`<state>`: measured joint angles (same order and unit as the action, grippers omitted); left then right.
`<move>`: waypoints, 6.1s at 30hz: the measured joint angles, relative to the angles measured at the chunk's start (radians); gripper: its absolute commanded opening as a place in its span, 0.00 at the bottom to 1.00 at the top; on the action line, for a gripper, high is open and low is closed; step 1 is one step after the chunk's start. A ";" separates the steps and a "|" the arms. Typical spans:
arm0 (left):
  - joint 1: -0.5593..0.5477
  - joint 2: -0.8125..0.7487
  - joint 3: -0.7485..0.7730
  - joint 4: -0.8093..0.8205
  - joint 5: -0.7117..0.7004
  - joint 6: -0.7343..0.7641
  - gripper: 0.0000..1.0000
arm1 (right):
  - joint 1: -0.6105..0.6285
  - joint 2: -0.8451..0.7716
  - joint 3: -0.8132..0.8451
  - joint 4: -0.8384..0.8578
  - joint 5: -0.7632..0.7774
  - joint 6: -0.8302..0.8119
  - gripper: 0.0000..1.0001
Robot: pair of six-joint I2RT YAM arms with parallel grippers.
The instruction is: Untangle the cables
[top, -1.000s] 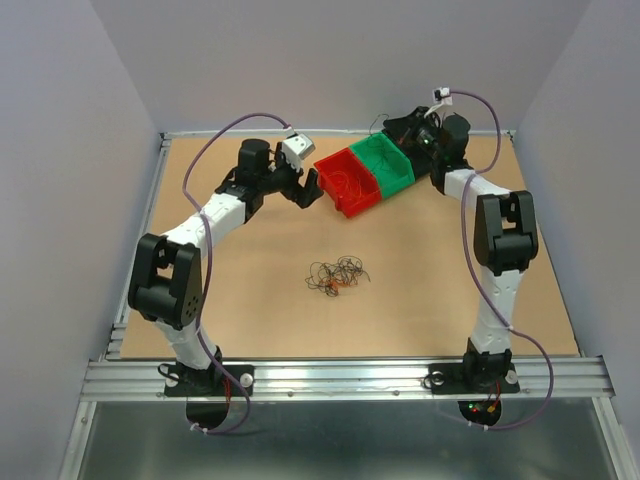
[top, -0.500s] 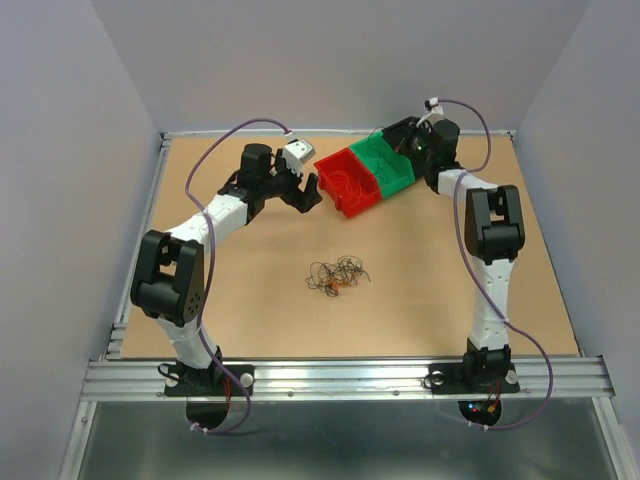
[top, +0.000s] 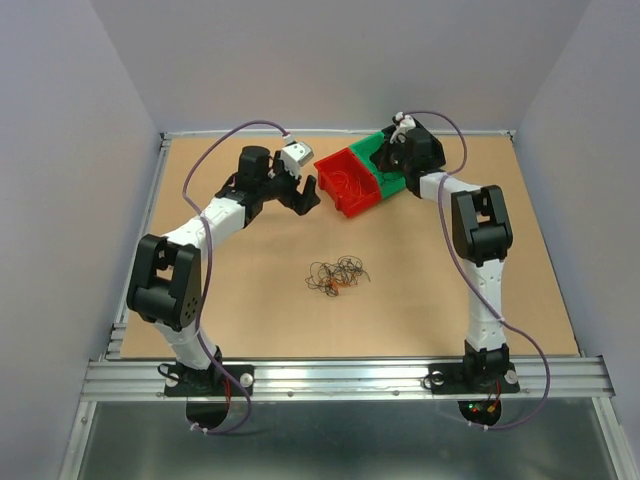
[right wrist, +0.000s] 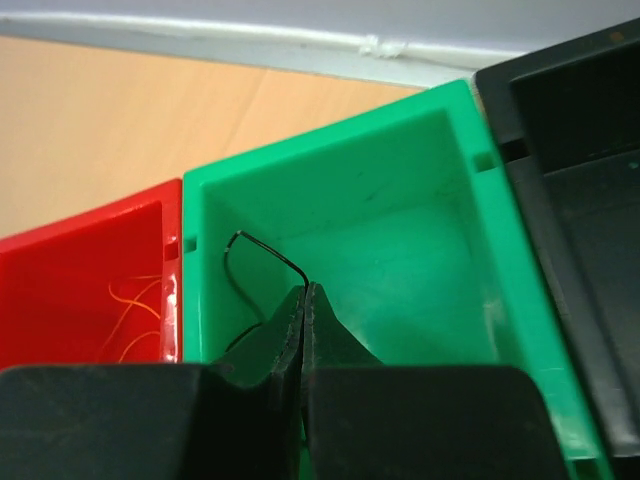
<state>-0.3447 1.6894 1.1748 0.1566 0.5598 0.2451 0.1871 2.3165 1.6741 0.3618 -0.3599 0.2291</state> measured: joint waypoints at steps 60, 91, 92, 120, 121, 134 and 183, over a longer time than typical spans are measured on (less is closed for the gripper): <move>0.000 -0.102 -0.056 0.012 -0.113 0.013 0.91 | 0.182 -0.029 0.095 -0.336 0.349 -0.200 0.29; -0.133 -0.193 -0.162 -0.007 0.093 0.194 0.89 | 0.375 -0.959 -1.094 -0.104 0.209 0.003 0.76; -0.159 -0.190 -0.162 -0.016 0.093 0.208 0.87 | 0.375 -0.989 -1.110 -0.084 0.231 0.016 0.77; -0.257 0.158 0.018 -0.260 0.164 0.315 0.68 | 0.375 -1.239 -1.277 0.094 0.593 0.117 0.78; -0.258 0.164 0.021 -0.265 0.166 0.316 0.66 | 0.375 -1.239 -1.278 0.097 0.592 0.116 0.78; -0.298 0.238 0.089 -0.376 0.173 0.365 0.00 | 0.375 -1.434 -1.398 0.195 0.533 0.104 0.78; -0.232 -0.668 -0.208 -0.187 -0.223 0.080 0.00 | 0.449 -0.789 -1.391 1.012 -0.033 0.117 0.12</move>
<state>-0.5770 1.0210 0.9665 -0.0303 0.3367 0.3248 0.6365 1.5280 0.2832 1.3739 -0.3927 0.3462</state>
